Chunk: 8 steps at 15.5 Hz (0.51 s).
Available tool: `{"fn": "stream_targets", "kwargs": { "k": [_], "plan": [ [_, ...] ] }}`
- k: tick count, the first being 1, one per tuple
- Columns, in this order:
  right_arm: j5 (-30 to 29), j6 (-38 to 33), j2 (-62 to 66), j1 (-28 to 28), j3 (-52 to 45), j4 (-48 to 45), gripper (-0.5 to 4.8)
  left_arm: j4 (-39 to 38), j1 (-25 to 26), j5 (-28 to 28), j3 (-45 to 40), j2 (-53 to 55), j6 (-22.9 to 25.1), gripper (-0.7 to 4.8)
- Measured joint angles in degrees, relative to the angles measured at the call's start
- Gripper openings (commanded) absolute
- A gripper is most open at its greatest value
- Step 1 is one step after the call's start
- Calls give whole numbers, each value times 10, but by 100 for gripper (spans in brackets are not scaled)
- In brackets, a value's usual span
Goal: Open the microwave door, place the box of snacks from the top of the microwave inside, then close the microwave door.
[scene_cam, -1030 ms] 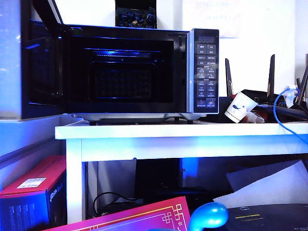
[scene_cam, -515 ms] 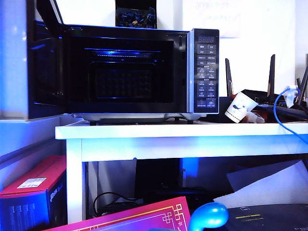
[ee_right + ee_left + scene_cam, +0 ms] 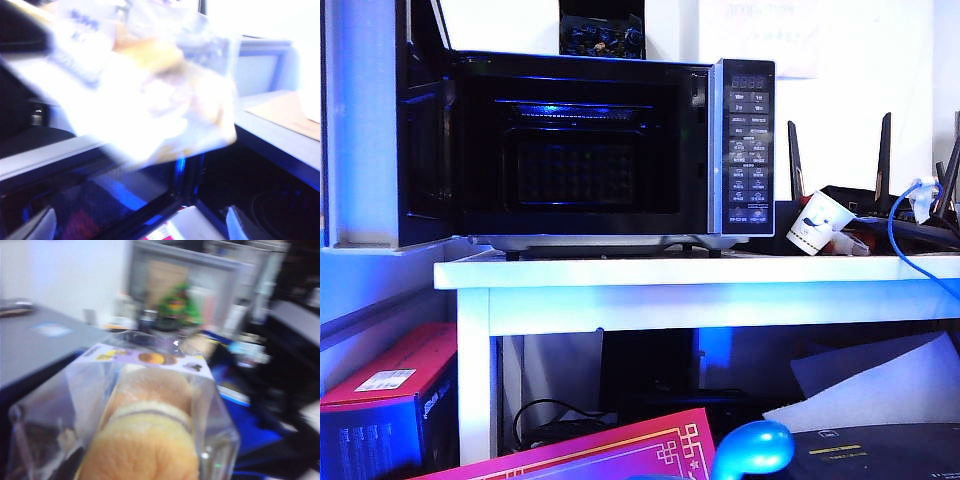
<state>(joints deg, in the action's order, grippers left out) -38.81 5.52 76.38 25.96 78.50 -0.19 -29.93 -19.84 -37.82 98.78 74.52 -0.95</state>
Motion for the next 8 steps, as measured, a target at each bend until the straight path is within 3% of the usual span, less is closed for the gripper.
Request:
{"fn": "stream_targets", "kwargs": {
  "k": [3,8],
  "plan": [
    [-57,-58,-1,-19,0,0,479,-9,0,-52,0,0,0,277],
    [-157,-141,-4,-94,6,-33,479,-12,0,-75,0,0,2,277]
  ]
}}
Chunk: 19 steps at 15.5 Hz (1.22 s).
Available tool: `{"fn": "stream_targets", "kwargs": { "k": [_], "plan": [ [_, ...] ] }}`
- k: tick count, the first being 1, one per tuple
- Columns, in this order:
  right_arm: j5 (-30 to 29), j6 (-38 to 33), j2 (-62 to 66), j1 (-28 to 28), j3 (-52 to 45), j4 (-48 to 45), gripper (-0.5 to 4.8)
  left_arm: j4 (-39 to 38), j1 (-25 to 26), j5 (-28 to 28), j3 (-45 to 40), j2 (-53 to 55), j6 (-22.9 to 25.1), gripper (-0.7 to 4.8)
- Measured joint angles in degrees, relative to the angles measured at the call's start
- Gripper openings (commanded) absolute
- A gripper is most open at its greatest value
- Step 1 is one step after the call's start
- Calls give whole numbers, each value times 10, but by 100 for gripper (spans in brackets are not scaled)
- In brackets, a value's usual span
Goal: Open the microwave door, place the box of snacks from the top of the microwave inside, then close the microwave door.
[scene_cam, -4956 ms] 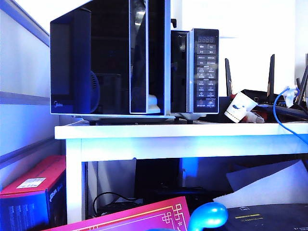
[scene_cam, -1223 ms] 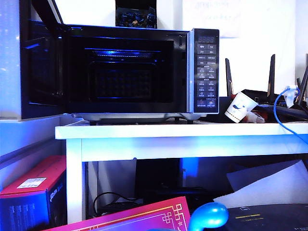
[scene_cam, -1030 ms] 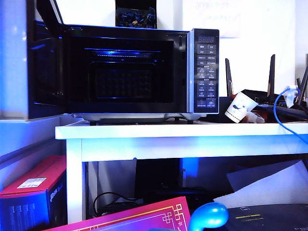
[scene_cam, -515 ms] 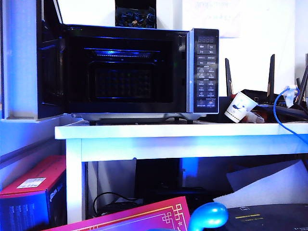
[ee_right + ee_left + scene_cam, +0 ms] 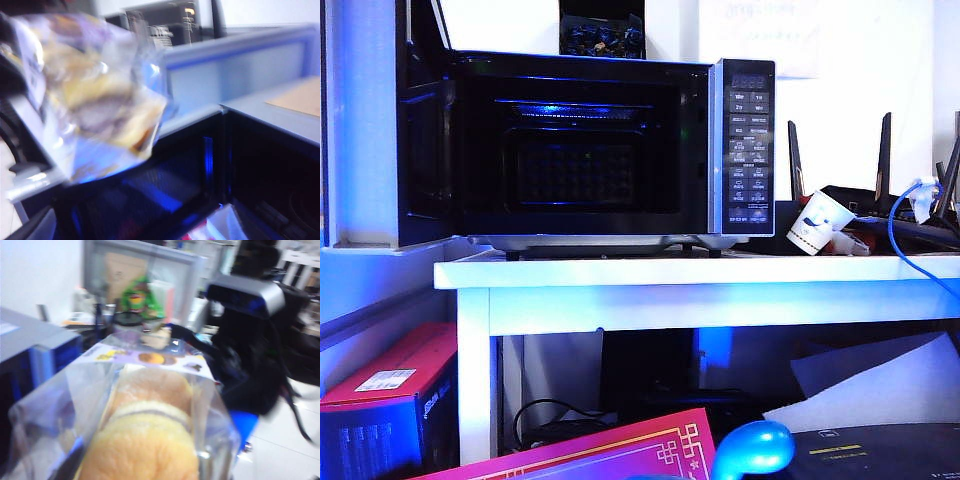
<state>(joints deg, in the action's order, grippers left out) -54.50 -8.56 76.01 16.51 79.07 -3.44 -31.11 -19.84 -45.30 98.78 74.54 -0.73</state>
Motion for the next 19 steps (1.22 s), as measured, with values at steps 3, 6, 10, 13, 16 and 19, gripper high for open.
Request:
{"fn": "stream_targets", "kwargs": {
  "k": [3,6,10,13,16,19],
  "plan": [
    [-54,-81,2,-17,1,-68,479,0,0,-39,0,0,0,277],
    [-107,-164,13,-23,2,-127,479,0,0,-72,0,0,0,277],
    [-150,-211,15,-22,2,-154,479,0,0,-94,0,0,0,277],
    [-176,-274,19,-22,2,-214,479,0,0,-116,0,0,0,277],
    [-191,-300,22,-22,2,-237,479,0,0,-120,0,-1,0,277],
    [-191,-303,23,-22,2,-238,479,0,0,-132,0,0,0,277]
  ]
}}
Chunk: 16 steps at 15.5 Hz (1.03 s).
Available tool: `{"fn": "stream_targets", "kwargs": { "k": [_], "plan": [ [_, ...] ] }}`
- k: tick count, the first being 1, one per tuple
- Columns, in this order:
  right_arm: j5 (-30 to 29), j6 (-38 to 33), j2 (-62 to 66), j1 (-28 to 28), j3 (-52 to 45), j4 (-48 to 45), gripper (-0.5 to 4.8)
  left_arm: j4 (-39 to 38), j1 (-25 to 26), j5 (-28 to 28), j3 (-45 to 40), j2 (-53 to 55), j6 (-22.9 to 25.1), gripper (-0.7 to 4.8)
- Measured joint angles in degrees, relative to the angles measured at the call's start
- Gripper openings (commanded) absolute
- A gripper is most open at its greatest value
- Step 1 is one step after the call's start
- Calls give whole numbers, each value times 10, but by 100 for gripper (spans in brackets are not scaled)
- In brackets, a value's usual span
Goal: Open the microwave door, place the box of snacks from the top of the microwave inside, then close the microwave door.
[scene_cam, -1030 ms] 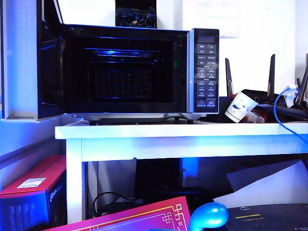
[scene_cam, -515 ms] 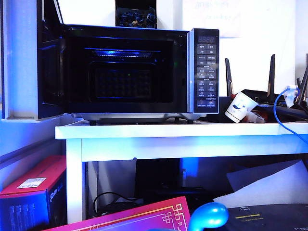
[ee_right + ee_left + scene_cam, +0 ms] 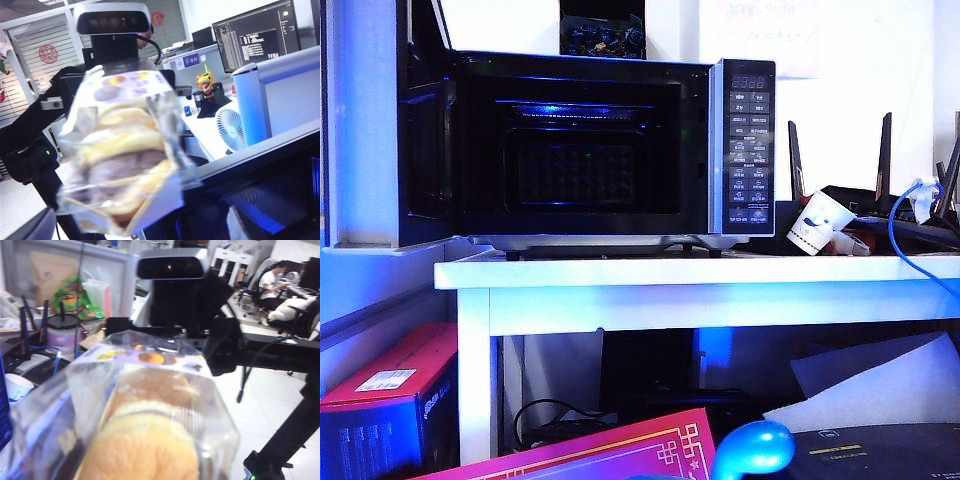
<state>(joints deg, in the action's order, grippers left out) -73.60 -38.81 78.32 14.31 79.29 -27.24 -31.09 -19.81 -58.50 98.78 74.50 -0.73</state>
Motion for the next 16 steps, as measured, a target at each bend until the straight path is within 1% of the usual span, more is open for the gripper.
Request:
{"fn": "stream_targets", "kwargs": {
  "k": [5,11,14,16],
  "plan": [
    [11,0,13,11,0,-15,479,0,1,-6,0,0,-2,277],
    [28,38,19,9,0,-17,479,0,3,0,0,0,-2,277],
    [60,48,24,8,0,-16,479,1,4,-3,0,0,-2,277],
    [49,45,27,8,0,-12,479,0,3,-5,0,0,-2,277]
  ]
}}
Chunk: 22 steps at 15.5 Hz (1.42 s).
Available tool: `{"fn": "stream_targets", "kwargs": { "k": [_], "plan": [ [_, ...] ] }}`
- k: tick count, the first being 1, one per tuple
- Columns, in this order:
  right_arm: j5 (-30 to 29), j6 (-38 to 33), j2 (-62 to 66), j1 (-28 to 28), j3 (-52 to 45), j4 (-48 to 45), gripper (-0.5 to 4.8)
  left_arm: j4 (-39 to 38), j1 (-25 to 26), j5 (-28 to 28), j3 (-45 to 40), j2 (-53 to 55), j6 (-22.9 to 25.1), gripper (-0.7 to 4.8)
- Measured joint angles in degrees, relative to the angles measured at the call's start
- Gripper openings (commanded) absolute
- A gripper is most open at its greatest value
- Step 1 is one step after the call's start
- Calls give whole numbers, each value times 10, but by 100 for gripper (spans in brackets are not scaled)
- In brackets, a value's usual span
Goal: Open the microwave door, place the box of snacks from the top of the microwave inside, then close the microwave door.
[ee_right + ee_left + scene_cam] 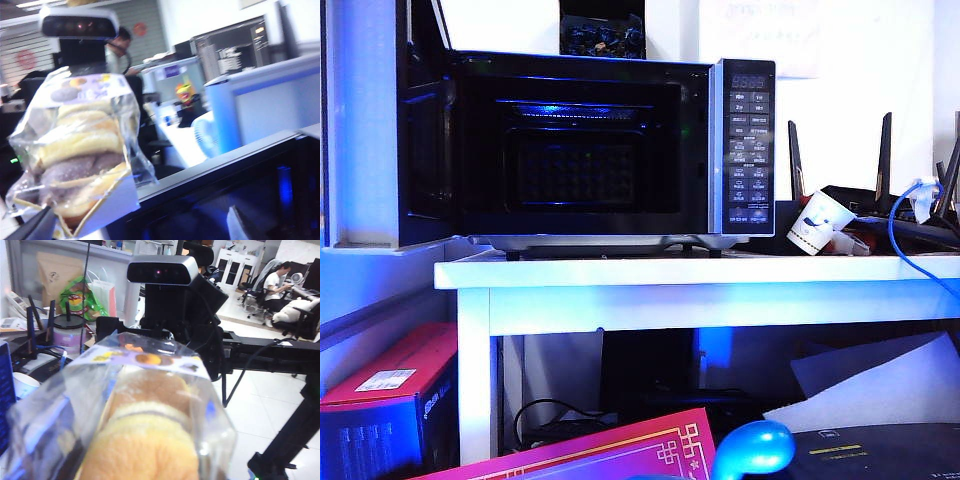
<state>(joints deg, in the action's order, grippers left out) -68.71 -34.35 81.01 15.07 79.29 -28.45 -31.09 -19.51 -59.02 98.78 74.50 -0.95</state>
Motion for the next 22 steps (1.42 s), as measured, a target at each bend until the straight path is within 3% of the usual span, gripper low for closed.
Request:
{"fn": "stream_targets", "kwargs": {
  "k": [6,10,14,22],
  "plan": [
    [-46,-44,0,0,0,-44,479,1,-2,-16,0,-1,0,277],
    [-32,-44,-1,0,0,-66,479,5,-2,-14,0,-2,0,277],
    [22,-41,-2,0,0,-82,479,4,-2,-8,0,-1,0,277],
    [-24,-82,-2,2,0,-96,479,3,-2,-11,0,-1,0,277]
  ]
}}
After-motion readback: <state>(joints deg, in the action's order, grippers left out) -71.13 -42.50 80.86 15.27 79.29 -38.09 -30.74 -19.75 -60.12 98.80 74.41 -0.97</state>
